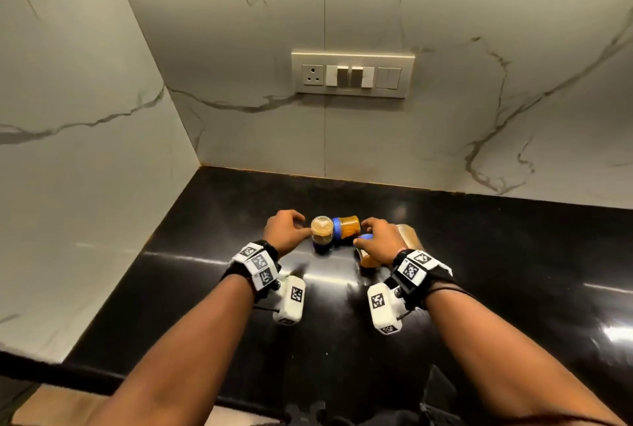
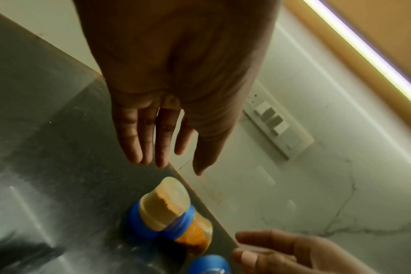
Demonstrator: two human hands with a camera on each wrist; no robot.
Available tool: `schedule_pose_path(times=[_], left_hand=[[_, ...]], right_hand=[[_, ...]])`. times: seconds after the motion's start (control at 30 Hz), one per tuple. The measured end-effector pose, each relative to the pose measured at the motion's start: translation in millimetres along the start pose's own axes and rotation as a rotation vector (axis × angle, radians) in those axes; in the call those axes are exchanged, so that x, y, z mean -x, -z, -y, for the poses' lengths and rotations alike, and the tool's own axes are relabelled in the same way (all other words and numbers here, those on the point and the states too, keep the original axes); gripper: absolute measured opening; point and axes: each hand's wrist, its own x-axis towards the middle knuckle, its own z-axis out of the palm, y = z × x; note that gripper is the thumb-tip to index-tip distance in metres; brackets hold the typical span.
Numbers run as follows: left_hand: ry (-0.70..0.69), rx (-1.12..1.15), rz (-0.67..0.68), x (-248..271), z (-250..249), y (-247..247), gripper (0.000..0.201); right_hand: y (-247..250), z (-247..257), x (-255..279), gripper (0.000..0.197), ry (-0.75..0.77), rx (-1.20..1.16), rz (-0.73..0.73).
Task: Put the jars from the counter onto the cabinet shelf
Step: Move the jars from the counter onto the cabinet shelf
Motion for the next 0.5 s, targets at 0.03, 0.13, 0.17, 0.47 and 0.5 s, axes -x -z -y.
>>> schedule_pose_path(times=[0.03,0.13,0.17,0.47,0.5], left_hand=[[-0.002,-0.047,0.024,-7.5,3.0,-4.7,0.051],[-0.022,-0.141,0.094,-31.8,9.3,-19.0,0.075],[-0.028,-0.162,0.108,-38.7,9.6,-24.7,0.079],[-0.082,-0.315,0.184,-68.8,8.4,-60.5,0.063],[-0.086,-0.314,0.170,-68.3,9.6,-60.8,0.058]], right_hand=[[-8.0,-0.3,-5.4,0.040,-0.028,0.041,-0.010],[-30.5,-1.0,-18.0,0.040,-0.091,0.209,-0.063],[-36.5,-1.7,-19.1,0.041,-0.113,0.264,-0.088],[-69.8,-15.2,-26.8,0.048,-0.176,0.301,-0.131],[-71.7,-14.9,-25.7,0.049,-0.180,0.286,-0.127]])
